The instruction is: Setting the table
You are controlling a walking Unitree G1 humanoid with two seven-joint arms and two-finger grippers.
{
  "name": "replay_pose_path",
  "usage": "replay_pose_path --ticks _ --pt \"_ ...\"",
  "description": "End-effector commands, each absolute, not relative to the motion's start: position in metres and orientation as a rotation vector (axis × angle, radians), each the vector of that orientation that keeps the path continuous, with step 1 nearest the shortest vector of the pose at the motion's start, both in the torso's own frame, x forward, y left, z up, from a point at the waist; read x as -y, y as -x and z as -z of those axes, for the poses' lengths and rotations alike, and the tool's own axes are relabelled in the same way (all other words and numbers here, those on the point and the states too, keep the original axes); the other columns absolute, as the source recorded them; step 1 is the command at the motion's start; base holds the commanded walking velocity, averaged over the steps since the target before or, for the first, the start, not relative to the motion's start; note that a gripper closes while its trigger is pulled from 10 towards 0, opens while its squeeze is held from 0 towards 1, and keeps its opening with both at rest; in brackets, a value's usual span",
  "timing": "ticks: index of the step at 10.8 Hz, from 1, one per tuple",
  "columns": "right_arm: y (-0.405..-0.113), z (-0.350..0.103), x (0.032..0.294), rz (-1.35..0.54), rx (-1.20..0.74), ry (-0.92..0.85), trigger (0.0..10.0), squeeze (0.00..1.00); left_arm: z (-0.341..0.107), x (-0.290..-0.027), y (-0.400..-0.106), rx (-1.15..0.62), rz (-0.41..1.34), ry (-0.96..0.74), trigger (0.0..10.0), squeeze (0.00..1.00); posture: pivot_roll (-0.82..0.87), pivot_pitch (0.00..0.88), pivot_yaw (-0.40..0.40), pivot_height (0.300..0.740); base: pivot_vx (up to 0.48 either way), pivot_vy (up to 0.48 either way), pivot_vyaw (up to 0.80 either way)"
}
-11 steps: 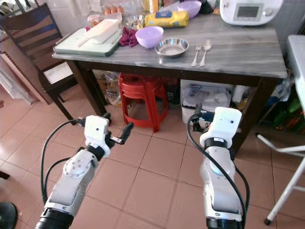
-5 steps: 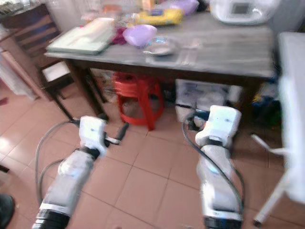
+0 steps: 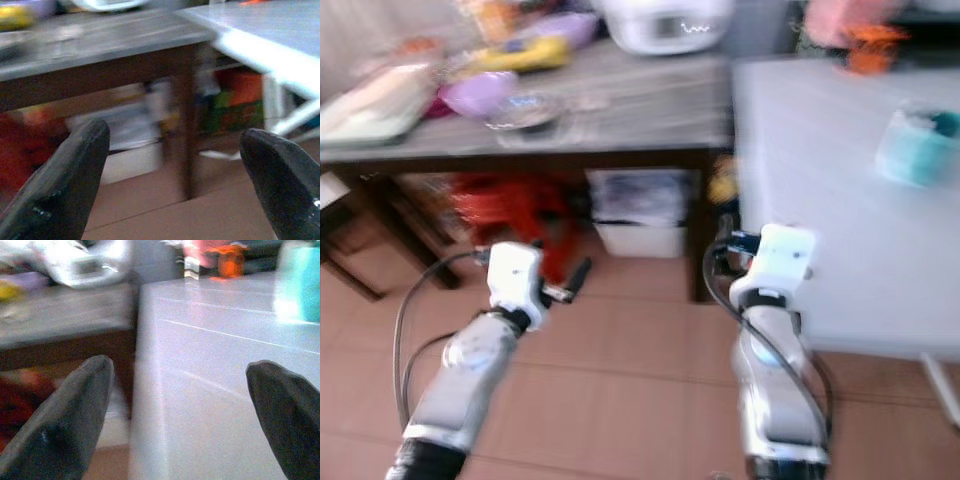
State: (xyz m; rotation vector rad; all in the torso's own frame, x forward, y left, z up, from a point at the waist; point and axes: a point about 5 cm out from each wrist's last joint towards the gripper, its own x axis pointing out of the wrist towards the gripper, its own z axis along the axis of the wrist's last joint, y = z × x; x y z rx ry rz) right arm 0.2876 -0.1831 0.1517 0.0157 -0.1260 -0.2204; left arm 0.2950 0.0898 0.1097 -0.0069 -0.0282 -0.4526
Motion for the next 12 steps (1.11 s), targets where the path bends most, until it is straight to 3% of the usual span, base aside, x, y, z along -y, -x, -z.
replay_pose_path --ticks 1,3,12 --pt "-0.289 -0.156 0.171 0.184 0.146 -0.037 10.0 0.00 -0.109 -0.102 -0.297 0.023 0.429 -0.026 10.0 0.00 -0.12 0.083 0.151 0.740 0.000 -0.322 0.00" --pt "-0.288 -0.155 0.169 0.177 0.140 -0.035 10.0 0.00 -0.109 -0.102 -0.297 0.019 0.432 -0.031 10.0 0.00 -0.12 0.085 0.150 0.740 0.000 -0.315 0.00" --pt "-0.292 -0.160 0.155 0.107 0.204 0.089 10.0 0.00 -0.114 -0.102 -0.298 0.038 0.452 -0.006 10.0 0.00 -0.12 0.083 0.157 0.740 0.000 0.000 0.00"
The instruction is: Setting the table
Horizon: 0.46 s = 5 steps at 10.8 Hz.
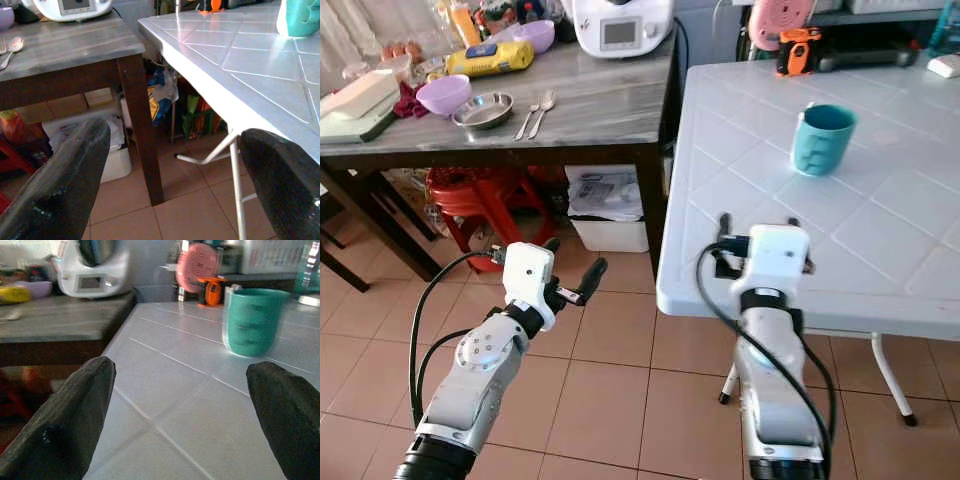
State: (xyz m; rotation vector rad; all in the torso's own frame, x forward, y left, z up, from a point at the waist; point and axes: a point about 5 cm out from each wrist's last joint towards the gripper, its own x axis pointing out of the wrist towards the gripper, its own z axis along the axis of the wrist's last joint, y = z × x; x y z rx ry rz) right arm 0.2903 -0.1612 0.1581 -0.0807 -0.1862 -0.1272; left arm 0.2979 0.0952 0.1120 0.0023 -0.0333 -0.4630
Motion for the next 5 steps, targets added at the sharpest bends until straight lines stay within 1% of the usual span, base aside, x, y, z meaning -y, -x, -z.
replay_pose_path --ticks 1,4,5 --pt "-0.2897 -0.1589 0.1540 0.097 0.190 0.029 10.0 0.00 -0.1132 -0.1003 -0.2975 0.038 0.459 -0.005 10.0 0.00 -0.12 0.083 0.157 0.740 0.000 0.000 0.00" --pt "-0.2899 -0.1572 0.1540 0.088 0.178 0.021 10.0 0.00 -0.1110 -0.1032 -0.2995 0.013 0.432 -0.001 10.0 0.00 -0.11 0.076 0.154 0.740 0.000 0.000 0.00" --pt "-0.2905 -0.1577 0.1536 0.083 0.181 0.027 10.0 0.00 -0.1113 -0.1024 -0.2994 0.016 0.439 0.000 10.0 0.00 -0.11 0.077 0.152 0.740 0.000 -0.274 0.00"
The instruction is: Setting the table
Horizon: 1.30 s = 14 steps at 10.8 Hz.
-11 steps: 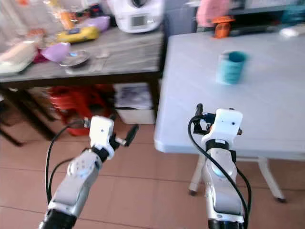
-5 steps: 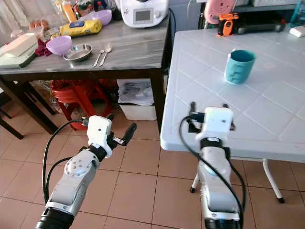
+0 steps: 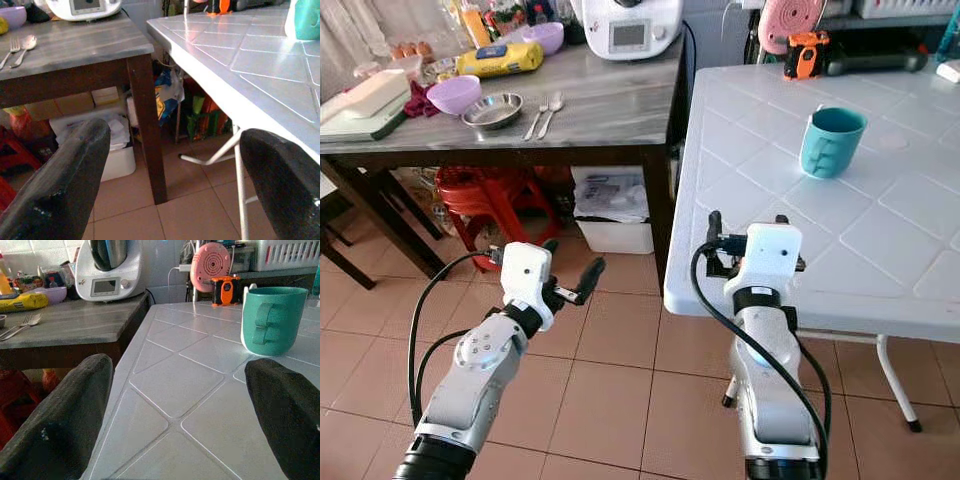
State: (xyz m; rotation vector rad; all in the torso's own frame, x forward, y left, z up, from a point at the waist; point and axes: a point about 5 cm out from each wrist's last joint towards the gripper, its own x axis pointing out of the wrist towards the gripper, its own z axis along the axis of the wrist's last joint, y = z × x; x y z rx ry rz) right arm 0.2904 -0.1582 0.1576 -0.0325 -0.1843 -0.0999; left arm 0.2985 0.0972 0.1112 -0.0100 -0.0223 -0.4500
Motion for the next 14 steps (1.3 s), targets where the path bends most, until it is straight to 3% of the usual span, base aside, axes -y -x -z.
replay_pose_path --ticks 1,6,14 --pt "-0.291 -0.158 0.153 0.082 0.180 0.023 10.0 0.00 -0.111 -0.103 -0.299 0.016 0.440 0.001 10.0 0.00 -0.11 0.077 0.152 0.740 0.000 -0.360 0.00" --pt "-0.289 -0.157 0.149 0.062 0.179 0.060 10.0 0.00 -0.111 -0.104 -0.300 0.012 0.439 -0.008 10.0 0.00 -0.11 0.078 0.160 0.740 0.000 -0.377 0.00" --pt "-0.290 -0.159 0.152 0.101 0.206 0.068 10.0 0.00 -0.120 -0.101 -0.302 0.061 0.449 0.028 10.0 0.00 -0.11 0.080 0.166 0.740 0.000 0.000 0.00"
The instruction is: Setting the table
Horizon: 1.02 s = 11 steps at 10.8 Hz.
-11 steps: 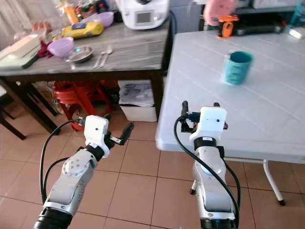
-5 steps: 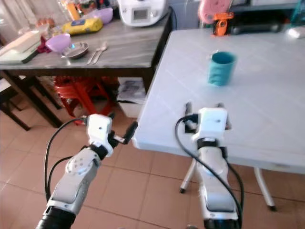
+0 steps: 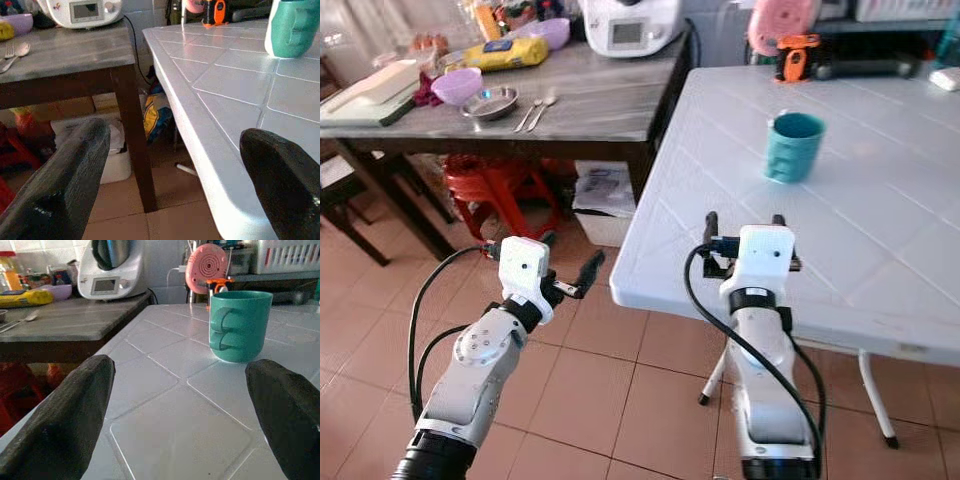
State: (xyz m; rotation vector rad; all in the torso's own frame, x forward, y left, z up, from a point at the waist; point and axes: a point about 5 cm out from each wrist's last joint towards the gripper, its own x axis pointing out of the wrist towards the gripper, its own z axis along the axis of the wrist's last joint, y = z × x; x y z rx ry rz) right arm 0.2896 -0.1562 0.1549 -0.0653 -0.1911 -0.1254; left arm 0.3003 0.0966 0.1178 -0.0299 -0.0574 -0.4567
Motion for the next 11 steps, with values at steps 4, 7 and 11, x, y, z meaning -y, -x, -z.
replay_pose_path --ticks 4,7,11 --pt "-0.2883 -0.1598 0.1608 0.171 0.212 0.048 10.0 0.00 -0.1203 -0.0983 -0.3007 0.061 0.479 0.029 10.0 0.00 -0.11 0.078 0.170 0.740 0.000 0.000 0.00" --pt "-0.2898 -0.1598 0.1578 0.158 0.211 0.033 10.0 0.00 -0.1219 -0.0962 -0.3009 0.064 0.492 0.039 10.0 0.00 -0.11 0.075 0.170 0.740 0.289 0.000 -0.80" --pt "-0.2897 -0.1620 0.1576 0.139 0.224 0.062 10.0 0.00 -0.1206 -0.0951 -0.3007 0.058 0.501 0.041 10.0 0.00 -0.11 0.079 0.168 0.740 0.305 0.000 -0.12"
